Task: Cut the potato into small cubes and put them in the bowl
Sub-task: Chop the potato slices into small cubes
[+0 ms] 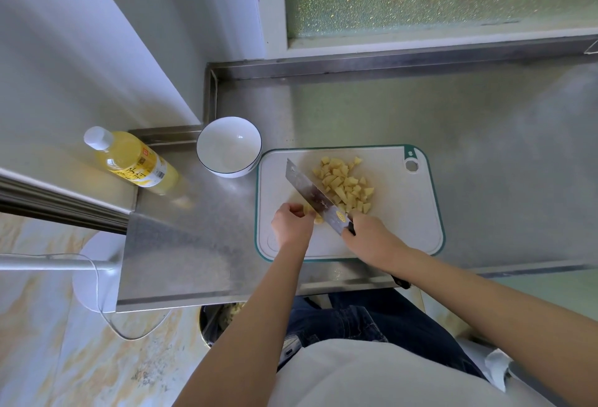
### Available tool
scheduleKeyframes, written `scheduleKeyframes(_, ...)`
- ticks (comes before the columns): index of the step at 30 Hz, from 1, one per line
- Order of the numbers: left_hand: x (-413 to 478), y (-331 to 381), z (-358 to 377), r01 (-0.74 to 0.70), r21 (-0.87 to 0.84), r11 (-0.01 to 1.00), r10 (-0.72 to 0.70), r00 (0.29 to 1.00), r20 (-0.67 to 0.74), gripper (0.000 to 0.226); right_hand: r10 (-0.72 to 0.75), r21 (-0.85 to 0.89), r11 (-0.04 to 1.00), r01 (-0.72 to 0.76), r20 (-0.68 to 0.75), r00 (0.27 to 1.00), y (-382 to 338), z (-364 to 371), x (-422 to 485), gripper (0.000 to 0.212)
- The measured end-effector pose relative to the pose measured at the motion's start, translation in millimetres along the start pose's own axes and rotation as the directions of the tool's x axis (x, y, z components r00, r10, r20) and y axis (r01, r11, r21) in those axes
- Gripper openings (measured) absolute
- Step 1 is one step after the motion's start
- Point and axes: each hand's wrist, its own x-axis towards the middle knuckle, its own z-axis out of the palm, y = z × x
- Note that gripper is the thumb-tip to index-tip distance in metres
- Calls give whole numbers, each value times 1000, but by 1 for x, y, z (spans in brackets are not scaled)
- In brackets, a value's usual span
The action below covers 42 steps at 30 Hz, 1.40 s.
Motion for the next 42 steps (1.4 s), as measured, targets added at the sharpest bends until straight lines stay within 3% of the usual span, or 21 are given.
scheduleKeyframes(11,1,2,-1,19,6,1000,-19,1000,1,27,26,-19,999,-26,16,1000,-10,4,-2,12)
scheduleKeyframes(18,3,4,-3,56,-1,998,-56,998,20,25,60,-53,997,-57,42,997,-14,5,2,16)
scheduleKeyframes(23,5,4,-2,66,-6,998,-66,998,21,25,59,-39,998,-56,67,996,-16,2,5,34)
scheduleKeyframes(26,5,4,-2,70,-13,997,-70,997,18,25,64,-29,998,-63,64,996,-13,5,7,24)
scheduleKeyframes(32,6,2,-2,68,-26,997,-67,997,25,24,60,-36,998,-58,37,998,-10,14,14,29)
scheduleKeyframes(37,8,1,0,56,-19,998,-55,998,27,22,44,-12,999,-44,12,999,-5,20,15,11)
scheduleKeyframes(42,7,-1,0,51,-48,998,-49,998,33,22,46,48,998,-47,7,999,-1,16,17,16)
